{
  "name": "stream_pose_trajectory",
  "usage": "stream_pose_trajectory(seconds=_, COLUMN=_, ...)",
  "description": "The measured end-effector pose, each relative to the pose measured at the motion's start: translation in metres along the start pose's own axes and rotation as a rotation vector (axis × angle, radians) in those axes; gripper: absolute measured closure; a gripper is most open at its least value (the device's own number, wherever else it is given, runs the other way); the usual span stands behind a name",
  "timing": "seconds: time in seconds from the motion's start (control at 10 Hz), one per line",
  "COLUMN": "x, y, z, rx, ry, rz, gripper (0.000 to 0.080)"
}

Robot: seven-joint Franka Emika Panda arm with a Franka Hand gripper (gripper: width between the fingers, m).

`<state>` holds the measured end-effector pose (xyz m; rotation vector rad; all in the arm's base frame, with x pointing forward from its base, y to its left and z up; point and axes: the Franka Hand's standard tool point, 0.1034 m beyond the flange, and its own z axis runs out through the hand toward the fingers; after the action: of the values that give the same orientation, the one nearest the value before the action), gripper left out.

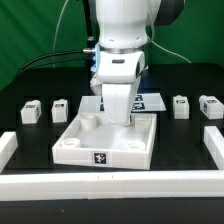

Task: Assemble one leg

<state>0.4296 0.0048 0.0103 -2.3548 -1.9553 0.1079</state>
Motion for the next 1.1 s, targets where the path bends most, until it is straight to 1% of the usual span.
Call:
stream_pose_trajectory(seconds=0.3, x=0.001, y=0.001, z=-0.001, rx=-0.001, ry=0.0, rz=-0.005, gripper=0.073)
stream_pose_trajectory(seconds=0.4, x=0.006, y=0.008, z=-0.005, rx=-0.007, ry=-0.005, rz=-0.039, gripper=0.073)
stream_pose_trajectory(seconds=0.5, x=0.016, y=0.013, z=-0.007, rx=-0.016, ry=0.001, rz=-0.058, gripper=0.0733)
stream_pose_trajectory(seconds=0.7, x=0.037, y=0.017, z=-0.006, rx=-0.008, ry=0.009, rz=-0.08, gripper=0.0733)
stream_pose_trajectory(seconds=0.8, x=0.047, y=0.02, z=-0.004, rx=-0.01, ry=0.016, rz=-0.087, gripper=0.0732)
stream_pose_trajectory(seconds=0.9, x=0.054, y=0.02, z=-0.002, rx=-0.009, ry=0.021, rz=-0.094, gripper=0.0732)
stream_pose_trajectory(seconds=1.1, x=0.067, y=0.02, z=-0.003, rx=-0.018, ry=0.029, rz=-0.1, gripper=0.0732)
